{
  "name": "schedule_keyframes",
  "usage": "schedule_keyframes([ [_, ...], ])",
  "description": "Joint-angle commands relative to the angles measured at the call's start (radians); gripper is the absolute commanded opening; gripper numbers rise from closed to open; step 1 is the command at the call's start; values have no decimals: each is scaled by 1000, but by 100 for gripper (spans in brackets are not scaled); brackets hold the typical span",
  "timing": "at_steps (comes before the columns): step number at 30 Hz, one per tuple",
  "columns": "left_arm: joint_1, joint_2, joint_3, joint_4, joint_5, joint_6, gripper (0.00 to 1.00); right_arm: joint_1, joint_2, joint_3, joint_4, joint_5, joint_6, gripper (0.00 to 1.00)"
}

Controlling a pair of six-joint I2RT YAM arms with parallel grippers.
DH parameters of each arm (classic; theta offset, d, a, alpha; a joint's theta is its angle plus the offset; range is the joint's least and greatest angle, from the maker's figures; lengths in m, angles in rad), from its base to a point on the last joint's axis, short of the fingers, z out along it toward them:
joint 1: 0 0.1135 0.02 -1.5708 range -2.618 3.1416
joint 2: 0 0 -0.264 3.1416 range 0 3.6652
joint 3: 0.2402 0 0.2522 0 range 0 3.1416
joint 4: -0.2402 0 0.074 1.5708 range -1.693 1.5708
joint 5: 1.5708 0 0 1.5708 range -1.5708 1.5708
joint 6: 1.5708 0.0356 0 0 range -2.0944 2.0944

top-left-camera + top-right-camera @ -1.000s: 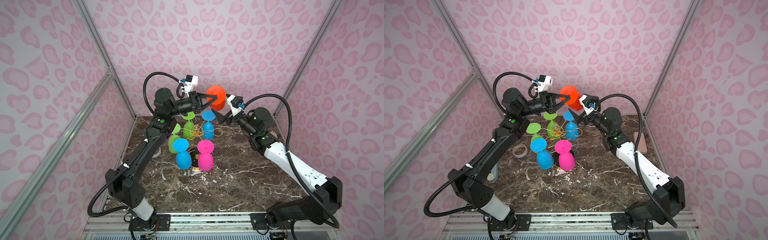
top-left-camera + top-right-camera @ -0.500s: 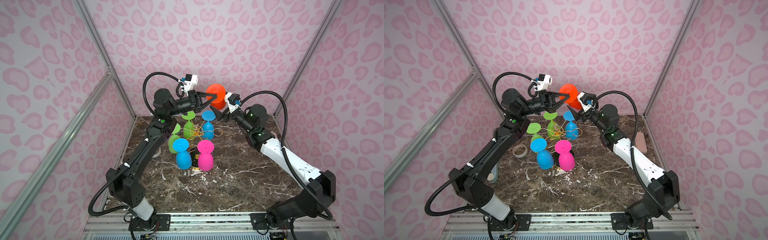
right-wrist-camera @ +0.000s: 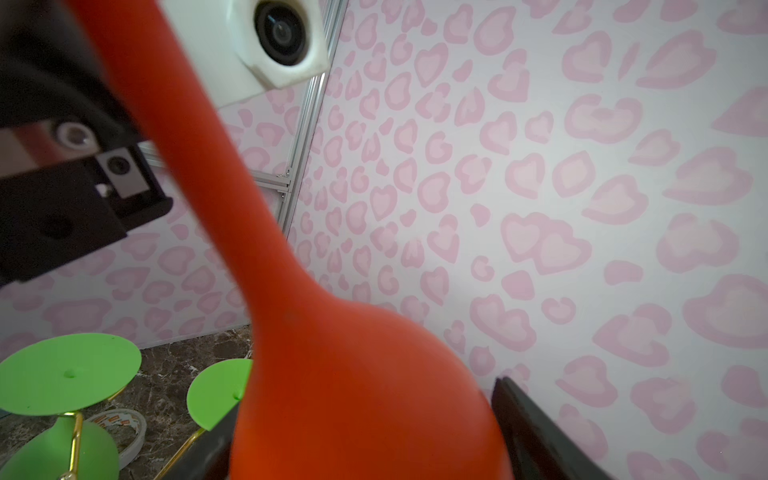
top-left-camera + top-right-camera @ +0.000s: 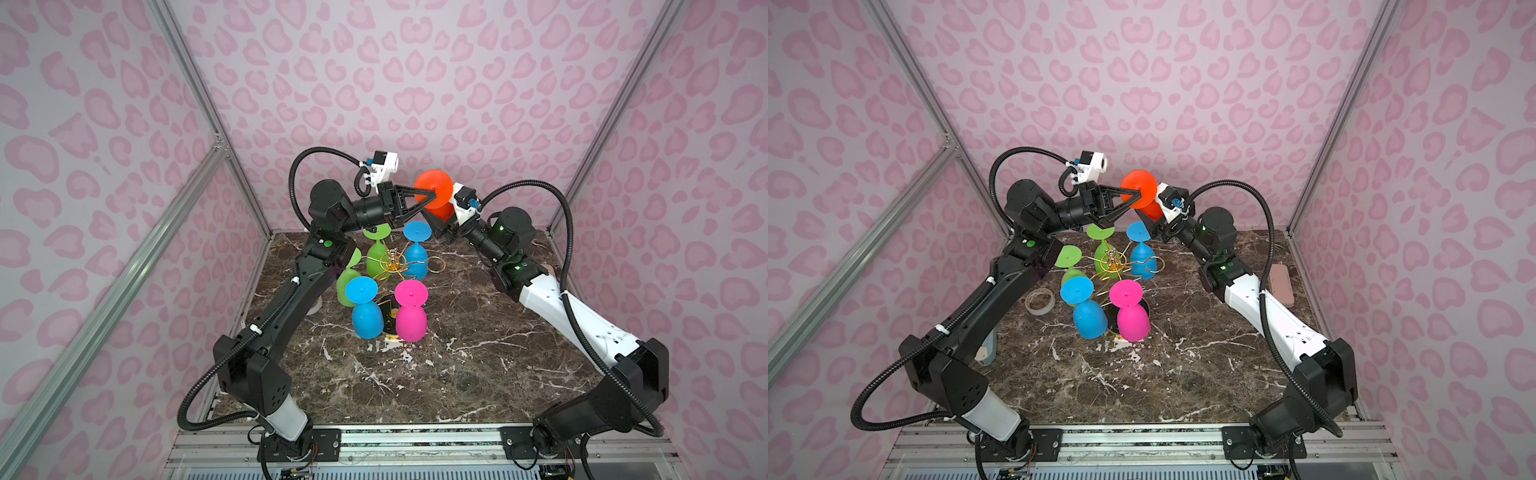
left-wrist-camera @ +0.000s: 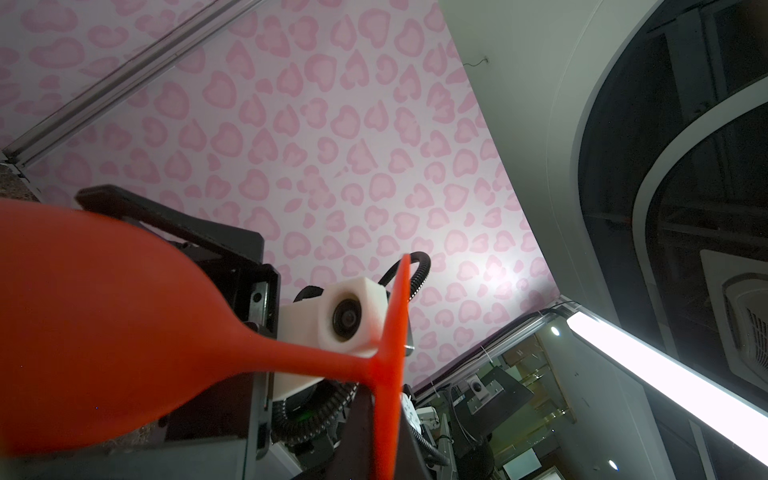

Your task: Take the wine glass off the wine glass rack

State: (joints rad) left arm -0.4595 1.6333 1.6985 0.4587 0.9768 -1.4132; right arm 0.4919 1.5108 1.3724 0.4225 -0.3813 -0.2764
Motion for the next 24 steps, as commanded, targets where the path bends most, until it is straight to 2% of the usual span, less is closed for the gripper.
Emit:
schedule_keyframes([
  [1,-1,8,15,64,17,-9,3,0,-8,-6,-3,12,6,80],
  [5,-1,12,20,63,25,-11,4,-1,-12,-4,-18,21,12,77],
  [9,-1,23,33,58,28,-9,24,-1,-21,13,-68,30,19,74],
  [10,-1,26,37,57,27,-8,31,0,-24,19,-86,31,20,74],
  [11,-1,28,41,54,26,-3,44,0,-27,25,-107,34,20,74],
  [14,-1,33,47,50,18,9,64,0,-45,37,-169,50,20,74],
  [19,1,43,70,37,15,40,73,-9,-83,77,-317,83,28,74],
  [24,15,46,96,-36,-13,168,76,-30,-101,190,-561,105,35,73],
])
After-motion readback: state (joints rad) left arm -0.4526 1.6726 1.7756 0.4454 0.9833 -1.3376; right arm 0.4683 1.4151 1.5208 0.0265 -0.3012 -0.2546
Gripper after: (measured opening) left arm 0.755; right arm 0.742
